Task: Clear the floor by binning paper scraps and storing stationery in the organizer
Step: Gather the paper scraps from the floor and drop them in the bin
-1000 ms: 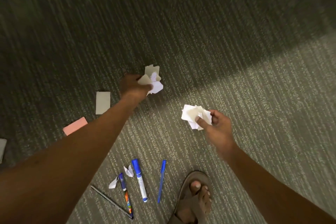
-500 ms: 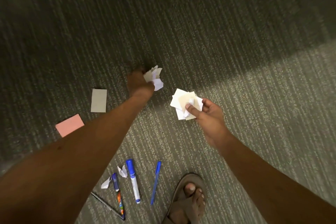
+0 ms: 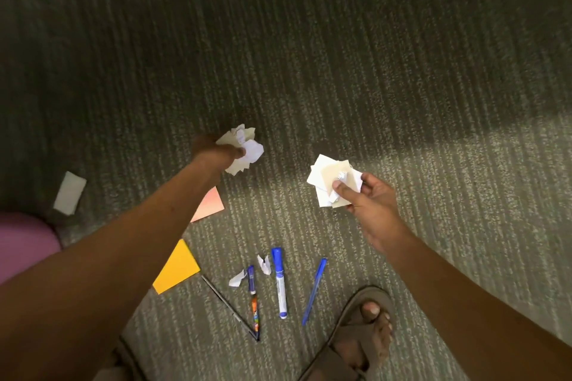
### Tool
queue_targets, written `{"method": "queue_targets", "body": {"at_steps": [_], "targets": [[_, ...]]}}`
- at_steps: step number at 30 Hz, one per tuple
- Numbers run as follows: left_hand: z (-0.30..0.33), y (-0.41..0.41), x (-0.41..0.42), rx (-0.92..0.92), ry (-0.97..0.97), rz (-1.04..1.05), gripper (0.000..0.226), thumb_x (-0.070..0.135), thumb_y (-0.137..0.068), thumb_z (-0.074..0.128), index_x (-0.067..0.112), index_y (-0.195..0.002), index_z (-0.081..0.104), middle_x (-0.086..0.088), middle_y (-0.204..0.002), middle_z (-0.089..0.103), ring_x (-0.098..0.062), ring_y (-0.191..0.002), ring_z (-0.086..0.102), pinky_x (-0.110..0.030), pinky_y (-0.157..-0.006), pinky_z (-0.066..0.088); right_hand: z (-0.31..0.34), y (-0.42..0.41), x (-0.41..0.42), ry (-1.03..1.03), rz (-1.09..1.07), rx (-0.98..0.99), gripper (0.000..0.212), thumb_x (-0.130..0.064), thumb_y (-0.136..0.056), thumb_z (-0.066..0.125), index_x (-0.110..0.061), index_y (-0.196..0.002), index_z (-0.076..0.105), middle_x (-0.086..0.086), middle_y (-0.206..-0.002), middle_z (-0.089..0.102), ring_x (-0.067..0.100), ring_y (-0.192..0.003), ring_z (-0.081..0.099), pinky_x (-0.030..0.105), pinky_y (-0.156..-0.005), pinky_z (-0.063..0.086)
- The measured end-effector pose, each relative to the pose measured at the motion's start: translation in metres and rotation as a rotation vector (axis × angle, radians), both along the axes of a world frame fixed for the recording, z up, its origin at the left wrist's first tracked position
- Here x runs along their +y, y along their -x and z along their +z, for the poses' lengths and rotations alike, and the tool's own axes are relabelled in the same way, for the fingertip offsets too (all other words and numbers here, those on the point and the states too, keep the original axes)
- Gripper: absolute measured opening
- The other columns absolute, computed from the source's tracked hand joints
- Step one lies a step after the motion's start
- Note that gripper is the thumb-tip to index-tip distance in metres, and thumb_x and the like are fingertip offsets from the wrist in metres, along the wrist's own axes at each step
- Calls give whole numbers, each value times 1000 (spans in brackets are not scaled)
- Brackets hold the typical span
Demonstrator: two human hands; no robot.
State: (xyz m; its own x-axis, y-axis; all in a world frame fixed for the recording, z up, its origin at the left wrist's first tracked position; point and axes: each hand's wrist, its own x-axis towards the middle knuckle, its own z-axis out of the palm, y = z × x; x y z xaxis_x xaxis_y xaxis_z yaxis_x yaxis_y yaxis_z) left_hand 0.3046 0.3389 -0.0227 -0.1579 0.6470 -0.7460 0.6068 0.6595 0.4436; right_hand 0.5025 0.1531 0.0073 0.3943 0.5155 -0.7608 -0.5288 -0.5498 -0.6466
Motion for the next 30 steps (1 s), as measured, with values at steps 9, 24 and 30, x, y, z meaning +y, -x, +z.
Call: {"method": "queue_targets", "body": {"at_steps": [9, 24, 30], "targets": [[-14, -17, -14, 267, -131, -319, 46, 16, -78, 66, -3, -118, 53, -23, -123, 56, -40, -111, 55, -43, -92, 46, -8, 34, 7, 29, -4, 26, 22, 1, -83, 69, -14, -99, 65, 3, -100, 73, 13, -84, 71, 19, -59, 53], [18, 92, -40, -74, -110, 81, 31, 12, -65, 83, 15, -93, 67, -4, -90, 67, -22, -82, 66, -33, -75, 56, 8, 98, 1, 102, 195, -19, 26, 2, -80, 72, -14, -97, 64, 4, -101, 73, 15, -87, 71, 25, -69, 58], [46, 176, -42, -1, -112, 273, 48, 9, -62, 86, 17, -96, 54, -8, -102, 64, -25, -88, 63, -39, -75, 57, 23, 151, 4, 132, 298, -31, 26, 4, -79, 72, -15, -94, 64, 8, -103, 73, 19, -86, 72, 30, -76, 60]]}}
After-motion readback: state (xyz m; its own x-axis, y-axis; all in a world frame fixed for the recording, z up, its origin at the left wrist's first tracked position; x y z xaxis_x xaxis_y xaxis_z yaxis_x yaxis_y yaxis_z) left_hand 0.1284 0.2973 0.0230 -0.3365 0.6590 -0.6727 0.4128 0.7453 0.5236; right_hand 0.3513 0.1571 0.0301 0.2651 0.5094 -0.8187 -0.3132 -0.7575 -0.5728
